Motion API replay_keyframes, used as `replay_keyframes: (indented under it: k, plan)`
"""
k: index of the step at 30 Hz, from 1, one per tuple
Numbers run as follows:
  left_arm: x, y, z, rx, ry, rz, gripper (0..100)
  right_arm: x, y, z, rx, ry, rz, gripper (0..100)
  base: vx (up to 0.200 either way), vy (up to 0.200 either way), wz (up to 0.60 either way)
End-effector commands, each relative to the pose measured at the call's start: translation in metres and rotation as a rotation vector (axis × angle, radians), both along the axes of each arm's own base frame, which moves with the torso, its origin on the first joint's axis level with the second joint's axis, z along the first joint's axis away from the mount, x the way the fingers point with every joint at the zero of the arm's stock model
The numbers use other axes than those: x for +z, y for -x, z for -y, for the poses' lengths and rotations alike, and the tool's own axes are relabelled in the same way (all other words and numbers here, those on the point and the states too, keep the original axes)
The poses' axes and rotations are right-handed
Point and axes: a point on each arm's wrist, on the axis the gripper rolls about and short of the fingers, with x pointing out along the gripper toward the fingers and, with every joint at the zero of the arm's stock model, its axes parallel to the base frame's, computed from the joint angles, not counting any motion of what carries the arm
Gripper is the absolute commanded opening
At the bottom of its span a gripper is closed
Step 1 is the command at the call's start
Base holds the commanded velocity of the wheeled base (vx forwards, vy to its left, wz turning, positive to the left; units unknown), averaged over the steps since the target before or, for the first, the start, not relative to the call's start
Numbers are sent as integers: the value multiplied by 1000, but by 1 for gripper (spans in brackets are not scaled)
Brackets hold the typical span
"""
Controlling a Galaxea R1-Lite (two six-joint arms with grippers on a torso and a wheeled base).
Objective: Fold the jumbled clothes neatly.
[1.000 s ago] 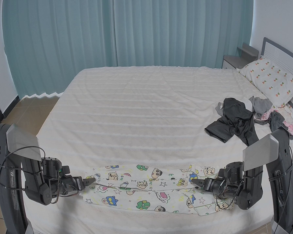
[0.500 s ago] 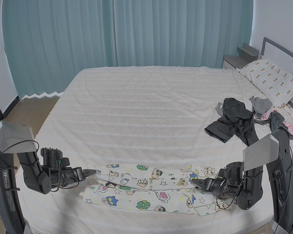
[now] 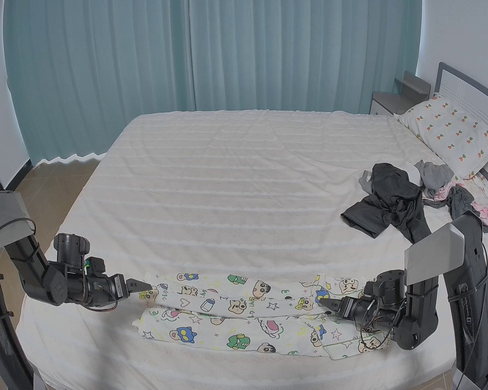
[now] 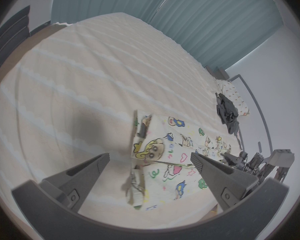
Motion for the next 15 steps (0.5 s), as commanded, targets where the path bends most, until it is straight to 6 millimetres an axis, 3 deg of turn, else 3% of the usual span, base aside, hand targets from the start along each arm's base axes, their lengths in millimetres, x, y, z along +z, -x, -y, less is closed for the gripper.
replay_keyframes:
  k: [1, 8, 15]
  plan:
    - [3, -2, -16, 34, -75, 8, 100, 1, -1, 0, 2, -3, 12, 100, 0, 0, 0]
    - [4, -7, -24, 55, -128, 19, 100, 0, -1, -1, 3, -2, 10, 100, 0, 0, 0]
    - [-6, -18, 2, -36, -129, 18, 100, 1, -1, -1, 1, -3, 10, 100, 0, 0, 0]
